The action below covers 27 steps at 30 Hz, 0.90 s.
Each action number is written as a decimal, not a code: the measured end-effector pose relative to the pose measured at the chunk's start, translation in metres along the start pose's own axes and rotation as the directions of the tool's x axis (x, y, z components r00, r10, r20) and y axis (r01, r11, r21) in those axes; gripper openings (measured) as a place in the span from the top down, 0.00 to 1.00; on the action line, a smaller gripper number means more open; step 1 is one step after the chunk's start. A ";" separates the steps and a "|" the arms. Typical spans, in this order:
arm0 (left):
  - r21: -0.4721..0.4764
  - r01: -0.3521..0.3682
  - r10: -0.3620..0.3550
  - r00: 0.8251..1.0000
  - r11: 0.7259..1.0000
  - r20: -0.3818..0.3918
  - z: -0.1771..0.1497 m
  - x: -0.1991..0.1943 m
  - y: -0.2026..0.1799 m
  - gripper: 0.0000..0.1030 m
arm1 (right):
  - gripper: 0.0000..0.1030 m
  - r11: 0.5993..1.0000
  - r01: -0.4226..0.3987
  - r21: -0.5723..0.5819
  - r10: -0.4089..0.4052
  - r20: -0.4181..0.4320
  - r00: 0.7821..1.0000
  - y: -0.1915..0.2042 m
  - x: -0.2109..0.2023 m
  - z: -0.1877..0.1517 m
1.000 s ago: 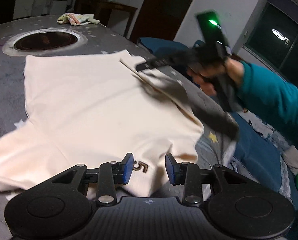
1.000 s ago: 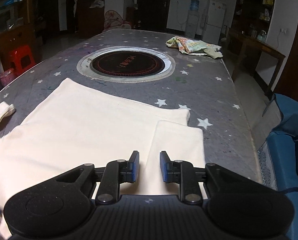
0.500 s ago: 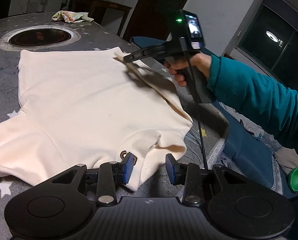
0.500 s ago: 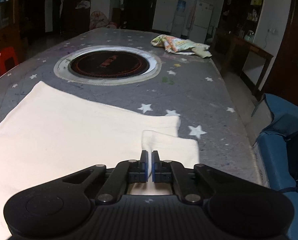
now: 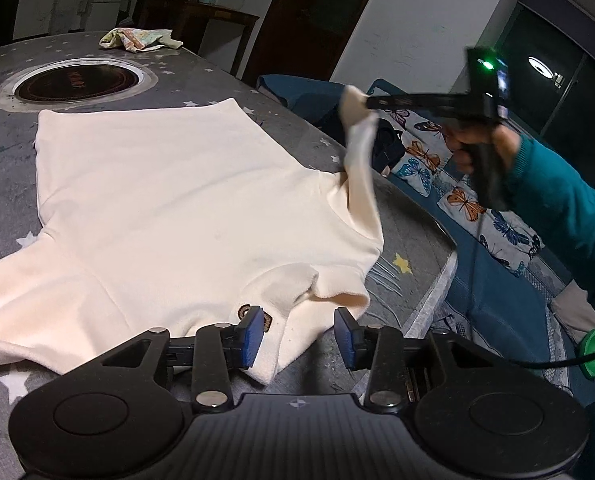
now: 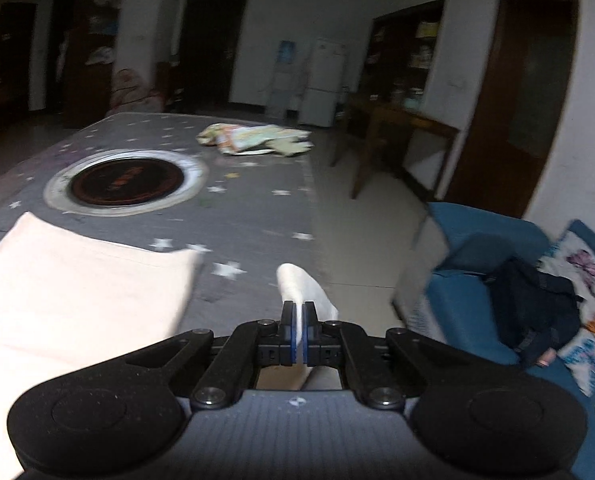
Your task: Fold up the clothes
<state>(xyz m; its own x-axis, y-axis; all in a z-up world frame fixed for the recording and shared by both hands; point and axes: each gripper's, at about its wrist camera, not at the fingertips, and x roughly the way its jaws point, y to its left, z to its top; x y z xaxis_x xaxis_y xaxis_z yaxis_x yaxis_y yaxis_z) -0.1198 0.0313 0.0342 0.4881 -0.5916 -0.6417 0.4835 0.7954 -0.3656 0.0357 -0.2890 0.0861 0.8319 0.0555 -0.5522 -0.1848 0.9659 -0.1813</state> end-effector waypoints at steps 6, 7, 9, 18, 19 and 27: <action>0.015 0.002 -0.002 1.000 1.000 -0.009 -0.001 0.001 -0.002 0.58 | 0.98 0.993 0.090 0.071 -0.086 -0.055 0.995 -0.037 -0.022 -0.038; 0.017 0.002 -0.002 1.000 1.000 -0.010 -0.001 0.001 -0.002 0.58 | 0.98 0.991 0.103 0.083 -0.097 -0.073 0.993 -0.041 -0.024 -0.047; 0.021 0.003 -0.003 1.000 1.000 -0.015 -0.001 0.001 -0.002 0.58 | 0.96 0.987 0.126 0.104 -0.114 -0.112 0.987 -0.049 -0.024 -0.061; 0.027 0.006 -0.005 1.000 1.000 -0.024 -0.002 0.002 -0.002 0.57 | 0.79 0.987 0.092 0.129 -0.075 -0.126 0.989 -0.048 -0.033 -0.074; 0.026 0.006 -0.006 1.000 1.000 -0.023 -0.002 0.002 -0.002 0.57 | 0.77 0.991 0.044 0.128 -0.028 -0.119 0.992 -0.041 -0.033 -0.071; 0.008 -0.007 0.006 1.000 1.000 0.017 -0.001 -0.013 0.001 0.57 | 0.67 0.974 -0.210 0.081 0.222 -0.182 0.958 0.023 0.004 -0.067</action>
<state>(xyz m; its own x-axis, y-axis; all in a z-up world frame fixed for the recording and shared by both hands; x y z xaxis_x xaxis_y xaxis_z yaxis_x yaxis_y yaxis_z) -0.1266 0.0405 0.0414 0.5038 -0.5887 -0.6322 0.4861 0.7982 -0.3558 0.0001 -0.2830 0.0253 0.6604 0.2215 -0.7175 -0.3127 0.9498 0.0054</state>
